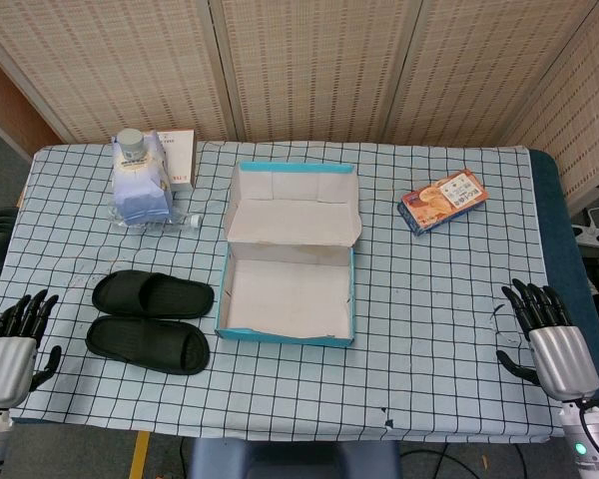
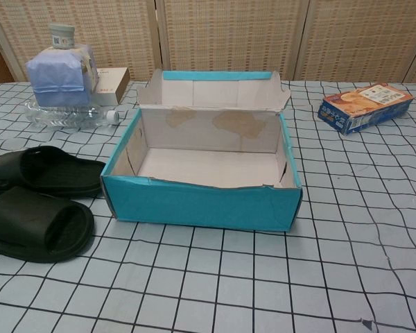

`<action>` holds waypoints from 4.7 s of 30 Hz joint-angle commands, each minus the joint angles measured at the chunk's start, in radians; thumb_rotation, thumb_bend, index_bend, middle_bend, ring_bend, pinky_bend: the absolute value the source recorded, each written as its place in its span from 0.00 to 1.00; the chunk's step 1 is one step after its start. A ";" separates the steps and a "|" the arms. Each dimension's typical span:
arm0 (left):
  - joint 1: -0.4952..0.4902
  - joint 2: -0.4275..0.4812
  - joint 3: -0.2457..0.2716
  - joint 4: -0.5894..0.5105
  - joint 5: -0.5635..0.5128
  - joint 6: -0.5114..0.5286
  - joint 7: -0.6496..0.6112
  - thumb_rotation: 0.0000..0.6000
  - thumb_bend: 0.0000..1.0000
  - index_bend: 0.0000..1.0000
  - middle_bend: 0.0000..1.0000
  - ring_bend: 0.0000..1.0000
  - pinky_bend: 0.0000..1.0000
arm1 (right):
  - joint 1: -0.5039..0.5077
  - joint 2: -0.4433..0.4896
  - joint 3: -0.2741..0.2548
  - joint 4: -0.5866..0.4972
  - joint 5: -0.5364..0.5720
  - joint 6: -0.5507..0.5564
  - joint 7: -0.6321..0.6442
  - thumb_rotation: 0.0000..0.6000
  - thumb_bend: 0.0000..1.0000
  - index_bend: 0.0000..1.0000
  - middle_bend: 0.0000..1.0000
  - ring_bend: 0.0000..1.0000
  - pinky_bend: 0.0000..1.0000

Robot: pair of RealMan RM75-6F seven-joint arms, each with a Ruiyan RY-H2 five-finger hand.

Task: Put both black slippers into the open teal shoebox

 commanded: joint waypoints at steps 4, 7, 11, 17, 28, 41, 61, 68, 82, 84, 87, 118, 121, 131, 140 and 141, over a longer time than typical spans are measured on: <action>-0.025 0.030 0.091 -0.026 0.126 -0.087 -0.085 1.00 0.45 0.00 0.00 0.00 0.12 | -0.011 0.010 -0.005 0.002 -0.020 0.016 0.025 0.96 0.14 0.00 0.00 0.00 0.00; -0.055 0.038 0.115 -0.053 0.145 -0.160 -0.042 1.00 0.44 0.00 0.00 0.00 0.12 | -0.016 0.021 -0.010 -0.006 -0.014 0.011 0.025 0.96 0.14 0.00 0.00 0.00 0.00; -0.105 0.020 0.097 -0.099 0.119 -0.244 0.009 1.00 0.42 0.00 0.00 0.00 0.12 | -0.011 0.028 -0.016 -0.021 -0.011 -0.010 0.013 0.96 0.14 0.00 0.00 0.00 0.00; -0.186 -0.043 0.057 -0.108 0.070 -0.359 0.124 1.00 0.42 0.00 0.00 0.00 0.12 | -0.006 0.046 -0.030 -0.039 -0.010 -0.040 0.001 0.96 0.14 0.00 0.00 0.00 0.00; -0.260 -0.145 0.012 -0.074 -0.104 -0.476 0.356 1.00 0.41 0.00 0.00 0.00 0.12 | -0.002 0.063 -0.025 -0.052 0.011 -0.058 0.010 0.96 0.14 0.00 0.00 0.00 0.00; -0.284 -0.132 0.035 -0.180 -0.273 -0.478 0.549 1.00 0.40 0.00 0.00 0.00 0.15 | -0.003 0.067 -0.022 -0.050 0.012 -0.056 0.023 0.96 0.14 0.00 0.00 0.00 0.00; -0.337 -0.127 0.059 -0.199 -0.367 -0.491 0.581 1.00 0.39 0.00 0.00 0.00 0.16 | -0.004 0.069 -0.028 -0.055 0.003 -0.057 0.019 0.96 0.14 0.00 0.00 0.00 0.00; -0.350 -0.166 0.068 -0.143 -0.384 -0.490 0.575 1.00 0.39 0.00 0.00 0.00 0.16 | -0.004 0.069 -0.028 -0.058 0.004 -0.058 0.017 0.96 0.14 0.00 0.00 0.00 0.00; -0.349 -0.218 0.081 -0.061 -0.333 -0.433 0.534 1.00 0.43 0.38 0.47 0.39 0.43 | -0.003 0.069 -0.029 -0.059 0.007 -0.067 0.013 0.97 0.14 0.00 0.00 0.00 0.00; -0.345 -0.217 0.081 -0.056 -0.316 -0.421 0.515 1.00 0.44 0.42 0.51 0.43 0.44 | -0.002 0.068 -0.029 -0.060 0.008 -0.068 0.011 0.97 0.14 0.00 0.00 0.00 0.00; -0.338 -0.202 0.083 -0.068 -0.282 -0.392 0.498 1.00 0.45 0.44 0.54 0.46 0.46 | -0.002 0.066 -0.029 -0.061 0.010 -0.070 0.007 0.97 0.14 0.00 0.00 0.00 0.00; -0.478 -0.117 -0.106 -0.477 -0.185 -0.360 0.626 1.00 0.47 0.54 0.67 0.56 0.56 | 0.001 0.078 -0.036 -0.066 -0.014 -0.067 0.041 0.97 0.14 0.00 0.00 0.00 0.00; -0.552 -0.179 -0.166 -0.473 -0.277 -0.398 0.698 1.00 0.47 0.54 0.67 0.56 0.56 | -0.001 0.086 -0.034 -0.063 -0.010 -0.062 0.060 0.98 0.14 0.00 0.00 0.00 0.00; -0.746 -0.341 -0.261 -0.402 -0.507 -0.452 0.797 1.00 0.47 0.54 0.67 0.56 0.56 | 0.011 0.093 -0.035 -0.057 -0.005 -0.089 0.090 0.97 0.14 0.00 0.00 0.00 0.00; -0.863 -0.425 -0.302 -0.295 -0.610 -0.496 0.762 1.00 0.46 0.53 0.67 0.57 0.57 | 0.021 0.096 -0.037 -0.050 -0.001 -0.108 0.107 0.97 0.14 0.00 0.00 0.00 0.00; -0.866 -0.426 -0.303 -0.291 -0.613 -0.498 0.758 1.00 0.46 0.53 0.67 0.57 0.57 | 0.021 0.096 -0.037 -0.050 -0.001 -0.109 0.108 0.97 0.14 0.00 0.00 0.00 0.00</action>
